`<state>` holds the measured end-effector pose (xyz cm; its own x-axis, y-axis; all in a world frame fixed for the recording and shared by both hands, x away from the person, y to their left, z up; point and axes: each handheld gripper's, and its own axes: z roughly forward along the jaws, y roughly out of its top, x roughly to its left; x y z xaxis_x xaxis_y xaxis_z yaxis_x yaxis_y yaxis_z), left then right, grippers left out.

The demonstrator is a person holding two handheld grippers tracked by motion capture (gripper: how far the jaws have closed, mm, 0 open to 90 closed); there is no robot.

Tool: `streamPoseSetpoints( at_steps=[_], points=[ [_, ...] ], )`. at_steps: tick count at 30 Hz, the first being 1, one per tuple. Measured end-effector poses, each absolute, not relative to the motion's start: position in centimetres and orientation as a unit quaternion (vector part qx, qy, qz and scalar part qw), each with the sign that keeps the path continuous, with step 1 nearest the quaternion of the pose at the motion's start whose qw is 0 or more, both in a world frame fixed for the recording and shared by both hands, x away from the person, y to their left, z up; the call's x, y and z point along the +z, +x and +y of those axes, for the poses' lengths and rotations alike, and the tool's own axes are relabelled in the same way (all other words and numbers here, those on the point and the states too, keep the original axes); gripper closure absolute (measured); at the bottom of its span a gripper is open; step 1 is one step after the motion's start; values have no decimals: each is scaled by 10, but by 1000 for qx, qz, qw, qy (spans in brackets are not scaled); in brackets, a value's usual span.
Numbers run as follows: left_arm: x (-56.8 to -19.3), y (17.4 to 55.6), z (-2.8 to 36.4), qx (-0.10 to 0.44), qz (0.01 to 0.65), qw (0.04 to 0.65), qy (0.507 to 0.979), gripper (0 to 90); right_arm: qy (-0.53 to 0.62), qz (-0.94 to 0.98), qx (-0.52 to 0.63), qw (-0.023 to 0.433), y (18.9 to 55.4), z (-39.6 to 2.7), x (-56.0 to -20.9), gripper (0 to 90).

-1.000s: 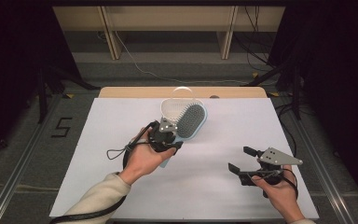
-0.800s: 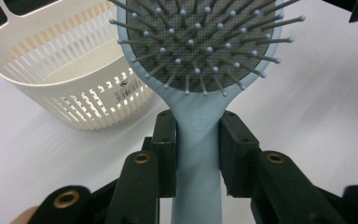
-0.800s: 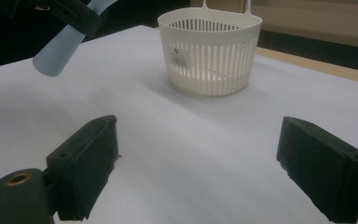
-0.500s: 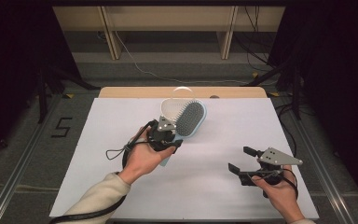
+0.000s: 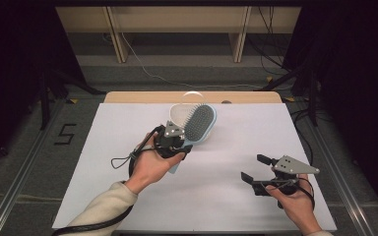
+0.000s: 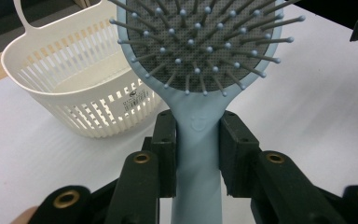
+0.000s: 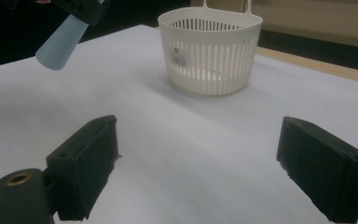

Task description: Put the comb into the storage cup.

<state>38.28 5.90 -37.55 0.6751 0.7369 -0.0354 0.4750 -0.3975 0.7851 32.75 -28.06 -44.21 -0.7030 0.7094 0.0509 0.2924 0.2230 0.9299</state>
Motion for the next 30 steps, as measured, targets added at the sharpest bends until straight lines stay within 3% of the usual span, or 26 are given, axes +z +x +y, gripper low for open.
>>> streamPoseSetpoints(
  at_steps=[30],
  points=[
    [-374, 387, 66, 185, 375, 441, 794, 697, 330, 757, 528, 199, 328, -281, -442, 132]
  ],
)
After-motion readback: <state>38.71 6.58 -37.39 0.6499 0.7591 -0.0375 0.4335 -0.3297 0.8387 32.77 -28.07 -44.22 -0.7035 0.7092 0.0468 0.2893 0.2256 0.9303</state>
